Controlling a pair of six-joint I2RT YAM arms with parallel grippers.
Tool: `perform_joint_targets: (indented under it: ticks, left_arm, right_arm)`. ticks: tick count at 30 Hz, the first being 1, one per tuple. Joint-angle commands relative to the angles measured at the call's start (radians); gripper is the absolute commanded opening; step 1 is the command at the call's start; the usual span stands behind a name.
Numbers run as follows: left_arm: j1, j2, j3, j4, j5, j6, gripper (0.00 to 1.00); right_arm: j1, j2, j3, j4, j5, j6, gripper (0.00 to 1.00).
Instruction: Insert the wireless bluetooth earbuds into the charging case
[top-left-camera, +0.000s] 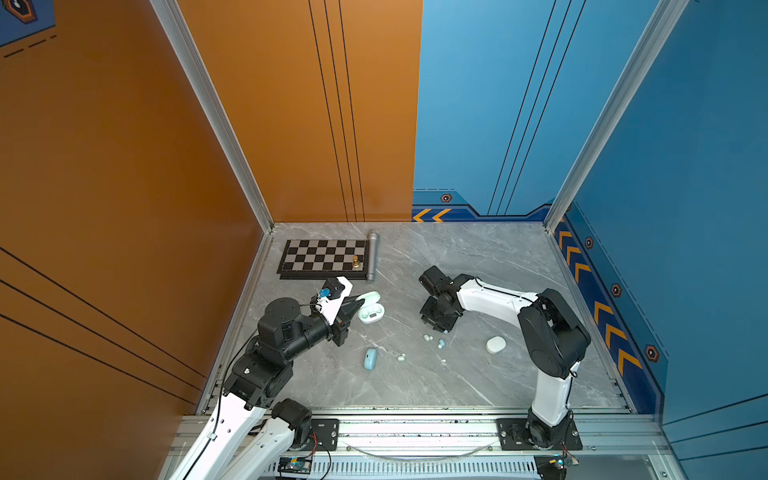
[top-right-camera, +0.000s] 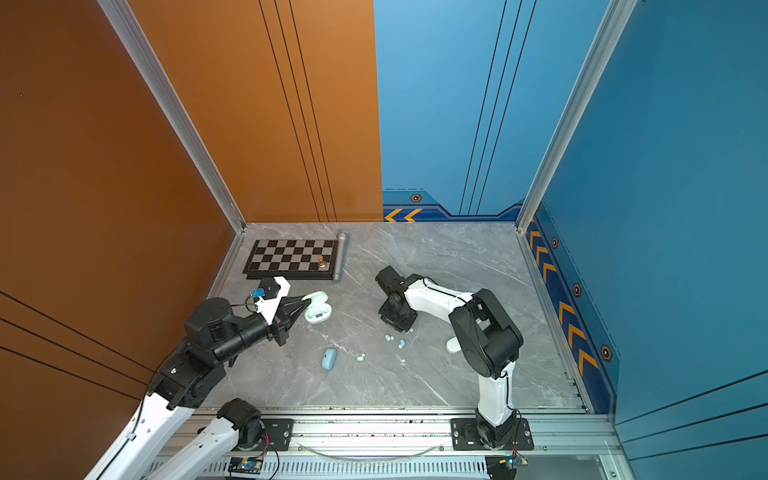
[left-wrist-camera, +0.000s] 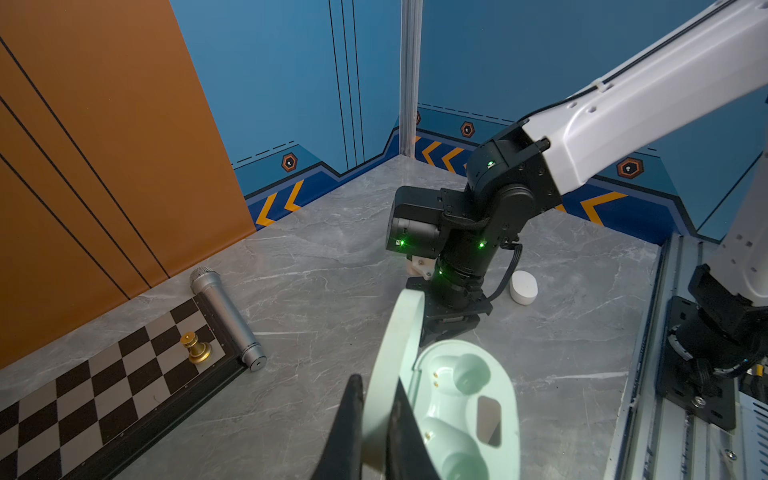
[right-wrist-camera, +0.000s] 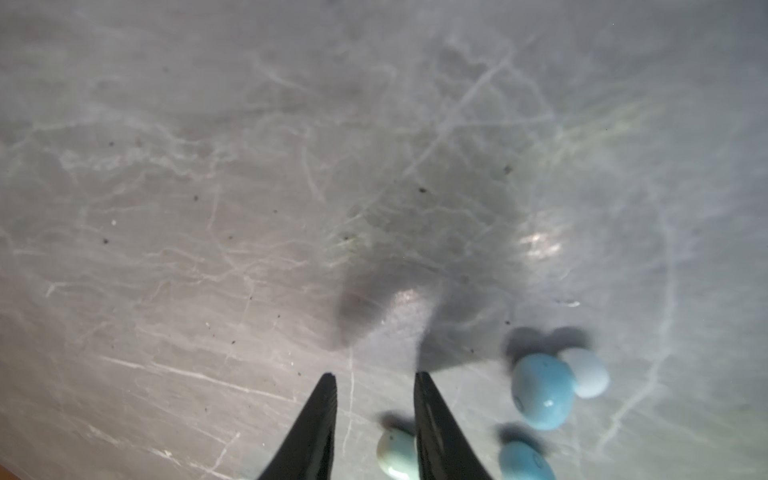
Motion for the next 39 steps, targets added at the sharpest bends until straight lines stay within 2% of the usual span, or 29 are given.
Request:
perform_joint_targets:
  ticks: [1,3,4,6,8,13,19,34,39]
  left_arm:
    - [-0.003,-0.023,-0.007,0.005,0.009,-0.008,0.00]
    - [-0.003,-0.031,-0.008,-0.014,0.019,-0.013,0.00]
    - [-0.003,-0.036,-0.010,-0.025,0.024,-0.013,0.00]
    - [-0.002,-0.042,-0.010,-0.039,0.028,-0.023,0.00]
    - [-0.003,-0.048,-0.010,-0.047,0.028,-0.035,0.00]
    - [-0.003,-0.050,0.009,-0.064,0.023,-0.050,0.00]
    - [-0.004,-0.033,0.031,-0.076,0.023,-0.047,0.00]
    - [-0.014,-0.006,0.051,-0.076,0.024,-0.045,0.00]
    - [-0.015,-0.005,0.056,-0.075,0.023,-0.042,0.00]
  right_arm:
    - [0.019,-0.062,0.123,-0.075,-0.001,-0.431,0.38]
    - [0.037,-0.054,0.172,-0.144,-0.019,-0.668,0.40]
    - [0.081,-0.048,0.186,-0.178,-0.006,-0.782,0.39]
    - [0.109,-0.039,0.182,-0.207,0.025,-0.929,0.40]
    - [0.118,-0.027,0.172,-0.211,0.037,-1.015,0.40]
    - [0.124,0.010,0.181,-0.231,0.036,-1.128,0.41]
    - [0.138,0.066,0.187,-0.274,0.063,-1.197,0.44]
    - [0.164,0.142,0.160,-0.273,0.133,-1.204,0.44]
    - [0.163,0.158,0.152,-0.274,0.123,-1.198,0.42]
